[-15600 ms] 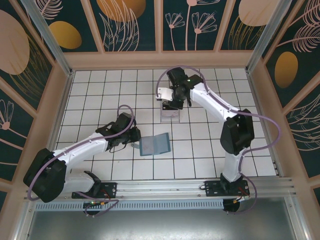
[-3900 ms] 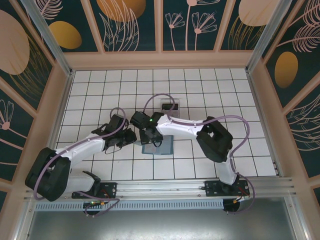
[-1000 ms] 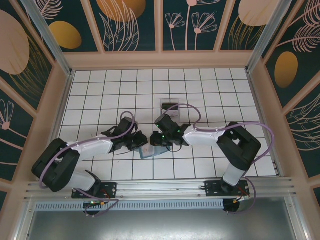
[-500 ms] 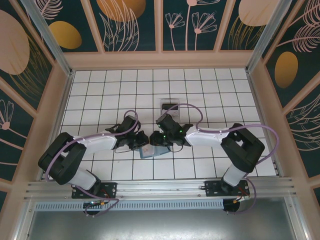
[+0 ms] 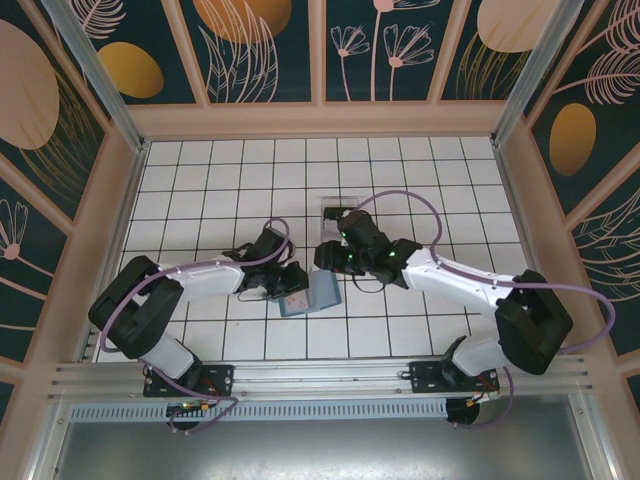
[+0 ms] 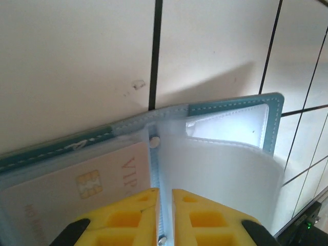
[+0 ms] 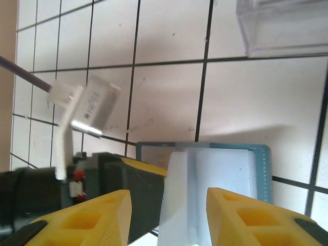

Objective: Take the credit cards out of the card holder

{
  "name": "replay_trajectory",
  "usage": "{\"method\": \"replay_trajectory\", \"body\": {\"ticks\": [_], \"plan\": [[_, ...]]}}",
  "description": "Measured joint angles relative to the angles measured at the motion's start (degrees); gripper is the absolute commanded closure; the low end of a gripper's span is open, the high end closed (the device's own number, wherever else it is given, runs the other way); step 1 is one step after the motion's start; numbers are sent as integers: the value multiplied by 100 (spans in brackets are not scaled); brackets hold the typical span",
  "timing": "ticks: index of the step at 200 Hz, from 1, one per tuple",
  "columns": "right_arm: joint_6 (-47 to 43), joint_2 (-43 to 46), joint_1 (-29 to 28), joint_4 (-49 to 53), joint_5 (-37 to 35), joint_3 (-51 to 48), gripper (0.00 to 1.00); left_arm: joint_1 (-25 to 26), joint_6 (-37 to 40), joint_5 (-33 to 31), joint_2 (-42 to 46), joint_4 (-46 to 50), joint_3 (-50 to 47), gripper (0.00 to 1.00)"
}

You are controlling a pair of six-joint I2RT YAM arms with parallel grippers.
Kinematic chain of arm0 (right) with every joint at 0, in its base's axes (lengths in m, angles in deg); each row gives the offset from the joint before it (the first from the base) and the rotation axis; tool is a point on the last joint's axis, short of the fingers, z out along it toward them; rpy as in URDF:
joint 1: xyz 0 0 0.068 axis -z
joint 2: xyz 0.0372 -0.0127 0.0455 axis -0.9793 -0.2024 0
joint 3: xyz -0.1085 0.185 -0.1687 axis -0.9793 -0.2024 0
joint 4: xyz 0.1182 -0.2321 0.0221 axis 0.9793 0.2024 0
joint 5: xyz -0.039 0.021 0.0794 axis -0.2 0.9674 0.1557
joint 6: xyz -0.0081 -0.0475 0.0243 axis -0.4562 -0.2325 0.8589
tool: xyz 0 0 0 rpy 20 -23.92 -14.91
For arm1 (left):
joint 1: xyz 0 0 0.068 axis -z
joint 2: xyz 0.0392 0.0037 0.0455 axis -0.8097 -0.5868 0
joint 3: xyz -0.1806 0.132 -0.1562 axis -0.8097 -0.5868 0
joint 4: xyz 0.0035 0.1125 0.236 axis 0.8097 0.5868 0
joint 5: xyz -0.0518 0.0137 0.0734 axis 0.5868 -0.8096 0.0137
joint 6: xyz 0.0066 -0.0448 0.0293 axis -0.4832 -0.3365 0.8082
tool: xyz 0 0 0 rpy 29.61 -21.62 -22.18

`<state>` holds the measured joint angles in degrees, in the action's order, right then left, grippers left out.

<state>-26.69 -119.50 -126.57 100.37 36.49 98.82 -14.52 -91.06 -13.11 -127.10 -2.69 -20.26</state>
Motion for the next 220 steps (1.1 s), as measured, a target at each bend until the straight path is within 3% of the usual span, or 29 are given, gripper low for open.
{"method": "replay_trajectory", "body": {"ticks": [83,116,157,220], "plan": [[15,282,127,203,87,-179,56,227,0,63,-415,-22,367,82],[116,273,144,120,481,-197,59,243,2,66,-461,-24,372,73],[291,68,144,-127,852,-245,68,247,2,68,-479,-24,402,69],[474,-522,144,-164,1084,-452,80,247,2,81,-525,-20,422,73]]}}
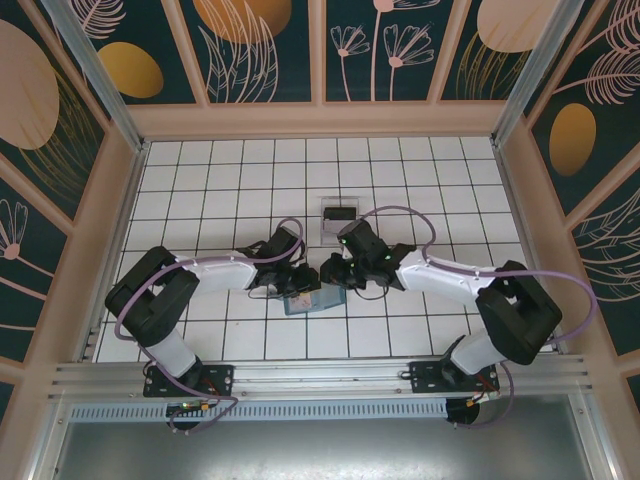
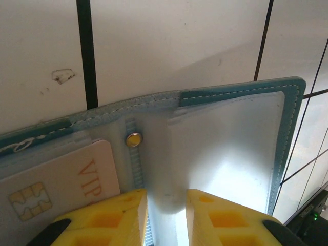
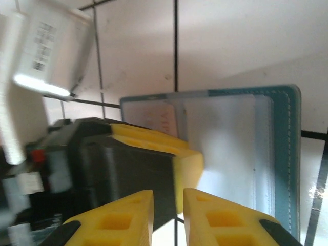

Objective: Take the credit cards out of the card holder

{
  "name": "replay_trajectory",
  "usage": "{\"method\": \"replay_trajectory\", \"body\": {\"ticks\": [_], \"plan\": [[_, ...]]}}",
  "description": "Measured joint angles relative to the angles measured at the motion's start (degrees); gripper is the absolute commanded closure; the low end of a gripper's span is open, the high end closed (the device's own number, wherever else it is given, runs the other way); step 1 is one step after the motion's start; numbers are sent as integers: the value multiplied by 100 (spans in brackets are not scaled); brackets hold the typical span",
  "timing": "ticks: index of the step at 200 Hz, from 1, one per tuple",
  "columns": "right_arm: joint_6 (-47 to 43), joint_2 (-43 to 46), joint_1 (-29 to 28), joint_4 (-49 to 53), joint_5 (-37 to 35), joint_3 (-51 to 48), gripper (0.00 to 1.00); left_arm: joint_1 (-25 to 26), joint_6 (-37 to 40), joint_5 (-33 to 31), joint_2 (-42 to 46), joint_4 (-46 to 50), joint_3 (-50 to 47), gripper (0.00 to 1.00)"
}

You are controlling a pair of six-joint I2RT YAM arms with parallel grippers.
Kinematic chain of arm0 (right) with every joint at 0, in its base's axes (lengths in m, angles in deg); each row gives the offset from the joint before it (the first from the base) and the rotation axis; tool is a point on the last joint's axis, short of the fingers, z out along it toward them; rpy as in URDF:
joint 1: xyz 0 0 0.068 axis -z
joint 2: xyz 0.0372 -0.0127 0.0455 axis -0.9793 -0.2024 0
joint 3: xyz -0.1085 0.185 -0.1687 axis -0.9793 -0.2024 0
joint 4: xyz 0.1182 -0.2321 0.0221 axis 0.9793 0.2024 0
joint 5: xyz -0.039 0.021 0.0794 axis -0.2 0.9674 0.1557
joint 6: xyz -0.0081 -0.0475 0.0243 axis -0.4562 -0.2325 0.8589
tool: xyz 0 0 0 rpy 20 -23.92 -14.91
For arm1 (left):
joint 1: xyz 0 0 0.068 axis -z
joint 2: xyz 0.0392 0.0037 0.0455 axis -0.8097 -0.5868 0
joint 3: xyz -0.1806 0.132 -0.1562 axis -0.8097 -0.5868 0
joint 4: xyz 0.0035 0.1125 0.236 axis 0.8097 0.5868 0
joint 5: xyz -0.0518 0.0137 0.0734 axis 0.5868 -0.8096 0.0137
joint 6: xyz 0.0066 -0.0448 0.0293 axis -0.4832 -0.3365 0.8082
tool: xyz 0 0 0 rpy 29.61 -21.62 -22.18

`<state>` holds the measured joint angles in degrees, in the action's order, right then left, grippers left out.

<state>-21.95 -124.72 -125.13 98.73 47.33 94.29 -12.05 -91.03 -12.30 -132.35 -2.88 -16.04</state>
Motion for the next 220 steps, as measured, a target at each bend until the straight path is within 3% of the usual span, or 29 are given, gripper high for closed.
{"method": "replay_trajectory", "body": {"ticks": [80,159,220], "plan": [[114,-581,0,-129,205,-155,83,0,0,-90,44,59,9,75],[160,-715,0,-146,339,-37,81,7,179,-1080,964,1086,385,74],[160,-990,-17,-149,487,280,79,-2,223,-1412,1311,1416,328,75]]}}
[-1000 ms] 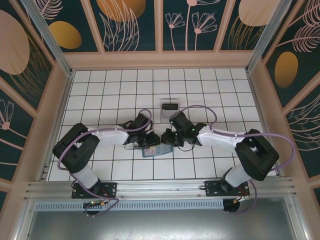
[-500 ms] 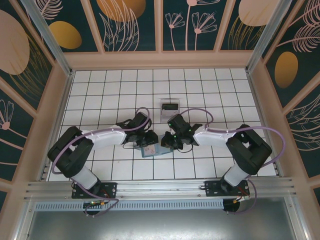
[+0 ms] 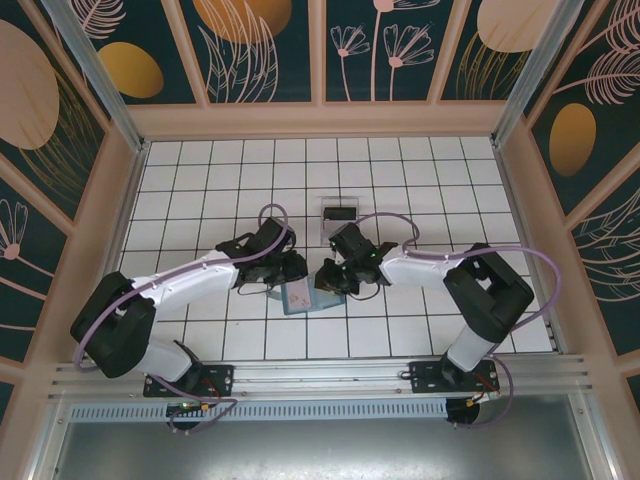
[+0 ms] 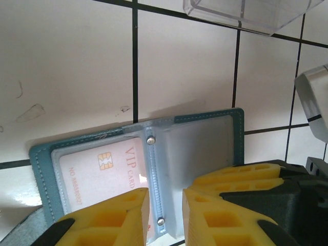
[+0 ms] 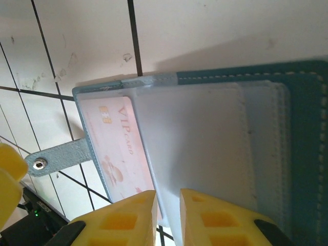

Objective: Take the credit cards out of the card holder

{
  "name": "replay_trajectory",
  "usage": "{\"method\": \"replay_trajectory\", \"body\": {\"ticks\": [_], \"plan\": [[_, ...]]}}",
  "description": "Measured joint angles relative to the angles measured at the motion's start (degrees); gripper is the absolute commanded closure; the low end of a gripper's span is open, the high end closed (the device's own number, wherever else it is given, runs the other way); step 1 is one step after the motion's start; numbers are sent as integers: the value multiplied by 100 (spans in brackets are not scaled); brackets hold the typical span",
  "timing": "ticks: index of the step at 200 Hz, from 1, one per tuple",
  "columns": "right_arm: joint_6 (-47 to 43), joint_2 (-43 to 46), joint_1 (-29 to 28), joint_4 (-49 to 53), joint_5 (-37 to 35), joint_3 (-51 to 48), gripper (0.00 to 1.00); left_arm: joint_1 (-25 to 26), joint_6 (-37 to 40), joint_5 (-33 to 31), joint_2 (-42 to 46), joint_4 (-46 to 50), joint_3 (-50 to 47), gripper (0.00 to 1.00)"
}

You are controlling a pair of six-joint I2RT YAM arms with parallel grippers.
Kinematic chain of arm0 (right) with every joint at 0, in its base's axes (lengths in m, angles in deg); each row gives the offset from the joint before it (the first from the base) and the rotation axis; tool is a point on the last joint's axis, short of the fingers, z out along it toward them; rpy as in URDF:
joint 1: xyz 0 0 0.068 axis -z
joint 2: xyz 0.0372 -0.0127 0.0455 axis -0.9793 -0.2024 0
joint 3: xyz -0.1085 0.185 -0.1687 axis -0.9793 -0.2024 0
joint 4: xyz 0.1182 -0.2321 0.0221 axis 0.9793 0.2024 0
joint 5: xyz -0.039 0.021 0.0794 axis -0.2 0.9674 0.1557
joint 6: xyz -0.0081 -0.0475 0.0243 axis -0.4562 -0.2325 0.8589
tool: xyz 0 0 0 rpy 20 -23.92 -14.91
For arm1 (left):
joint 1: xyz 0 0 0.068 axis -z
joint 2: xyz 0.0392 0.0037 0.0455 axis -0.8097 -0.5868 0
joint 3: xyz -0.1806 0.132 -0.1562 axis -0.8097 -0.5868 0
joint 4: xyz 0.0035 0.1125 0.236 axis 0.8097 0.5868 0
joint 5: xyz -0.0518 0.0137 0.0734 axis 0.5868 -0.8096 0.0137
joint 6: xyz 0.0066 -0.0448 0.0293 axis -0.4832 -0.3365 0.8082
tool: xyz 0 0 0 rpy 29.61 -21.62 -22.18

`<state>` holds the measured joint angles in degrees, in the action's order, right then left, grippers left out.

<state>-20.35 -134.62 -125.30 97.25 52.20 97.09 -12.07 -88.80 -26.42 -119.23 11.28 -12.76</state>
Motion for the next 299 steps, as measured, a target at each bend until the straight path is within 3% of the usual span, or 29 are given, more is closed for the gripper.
{"method": "replay_trajectory", "body": {"ticks": [93,140,220,299], "plan": [[-122,-656,-149,7,170,671,79,-66,-4,-114,343,83,-634,76],[-251,-817,-149,26,160,682,80,-66,-7,-118,273,61,-855,79],[-332,-837,-101,-409,302,431,81,-76,17,-92,-122,-127,-986,78],[-490,-837,-101,-203,151,490,88,-81,39,-92,-186,-136,-951,79]]}}
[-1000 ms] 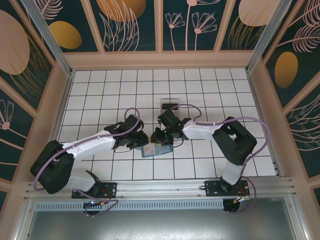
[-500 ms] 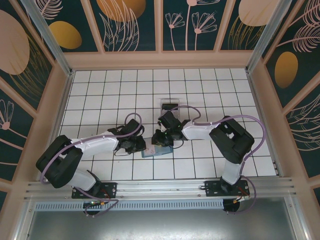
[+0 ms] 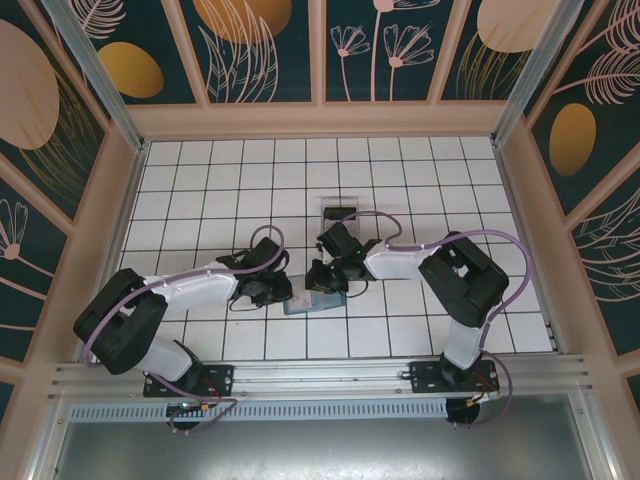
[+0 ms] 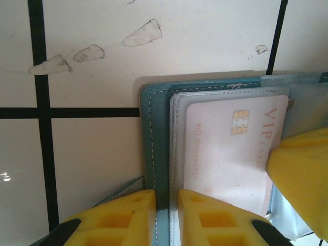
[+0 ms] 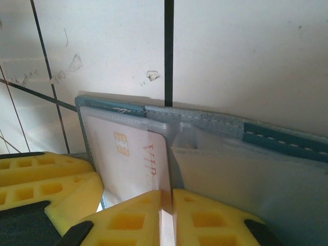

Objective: Take the credit cards out of the card holder

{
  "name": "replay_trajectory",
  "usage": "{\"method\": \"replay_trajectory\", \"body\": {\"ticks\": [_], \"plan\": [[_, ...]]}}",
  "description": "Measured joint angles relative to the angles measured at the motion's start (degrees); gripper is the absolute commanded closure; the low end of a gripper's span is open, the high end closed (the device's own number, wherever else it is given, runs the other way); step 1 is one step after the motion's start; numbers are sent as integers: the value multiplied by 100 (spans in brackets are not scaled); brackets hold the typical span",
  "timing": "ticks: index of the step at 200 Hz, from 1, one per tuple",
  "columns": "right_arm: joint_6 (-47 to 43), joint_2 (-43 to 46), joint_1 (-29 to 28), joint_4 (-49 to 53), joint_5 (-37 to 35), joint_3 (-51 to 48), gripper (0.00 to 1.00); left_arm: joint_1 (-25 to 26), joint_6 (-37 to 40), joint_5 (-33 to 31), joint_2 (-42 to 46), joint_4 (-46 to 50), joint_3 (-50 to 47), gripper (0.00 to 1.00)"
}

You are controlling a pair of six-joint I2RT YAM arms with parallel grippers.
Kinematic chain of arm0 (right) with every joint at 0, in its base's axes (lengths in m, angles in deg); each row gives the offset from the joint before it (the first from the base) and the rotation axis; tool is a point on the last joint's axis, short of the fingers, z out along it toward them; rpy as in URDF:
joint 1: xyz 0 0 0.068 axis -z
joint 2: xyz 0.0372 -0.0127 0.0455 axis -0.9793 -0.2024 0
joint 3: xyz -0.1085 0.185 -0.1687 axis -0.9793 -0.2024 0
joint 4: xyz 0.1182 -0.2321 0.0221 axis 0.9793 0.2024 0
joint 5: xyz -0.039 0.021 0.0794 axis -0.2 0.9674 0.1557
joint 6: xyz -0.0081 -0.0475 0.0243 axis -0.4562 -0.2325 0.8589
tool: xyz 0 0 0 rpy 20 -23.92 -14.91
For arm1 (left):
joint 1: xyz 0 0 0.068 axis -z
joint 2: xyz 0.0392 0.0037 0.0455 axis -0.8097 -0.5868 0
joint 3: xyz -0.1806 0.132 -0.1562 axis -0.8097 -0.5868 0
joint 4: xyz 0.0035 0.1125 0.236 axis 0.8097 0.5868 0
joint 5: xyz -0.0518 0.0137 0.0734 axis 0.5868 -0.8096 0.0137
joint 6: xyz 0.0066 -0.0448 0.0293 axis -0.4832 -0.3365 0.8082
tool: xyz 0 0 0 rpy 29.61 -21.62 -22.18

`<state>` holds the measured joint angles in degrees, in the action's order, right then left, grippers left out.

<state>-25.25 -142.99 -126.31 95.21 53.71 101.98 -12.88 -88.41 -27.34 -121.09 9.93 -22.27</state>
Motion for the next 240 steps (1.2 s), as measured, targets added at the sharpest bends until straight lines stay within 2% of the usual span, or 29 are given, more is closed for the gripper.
{"method": "replay_trajectory", "body": {"ticks": [54,98,191,240], "plan": [[-63,7,0,48,-28,9,93,0,0,0,0,0,0,79],[-61,83,46,-260,57,-210,83,0,48,2,-55,7,70,79],[-35,92,205,-1123,568,-647,83,-7,149,55,-212,173,240,80],[11,87,232,-1305,662,-726,86,-46,151,133,-286,221,295,80]]}}
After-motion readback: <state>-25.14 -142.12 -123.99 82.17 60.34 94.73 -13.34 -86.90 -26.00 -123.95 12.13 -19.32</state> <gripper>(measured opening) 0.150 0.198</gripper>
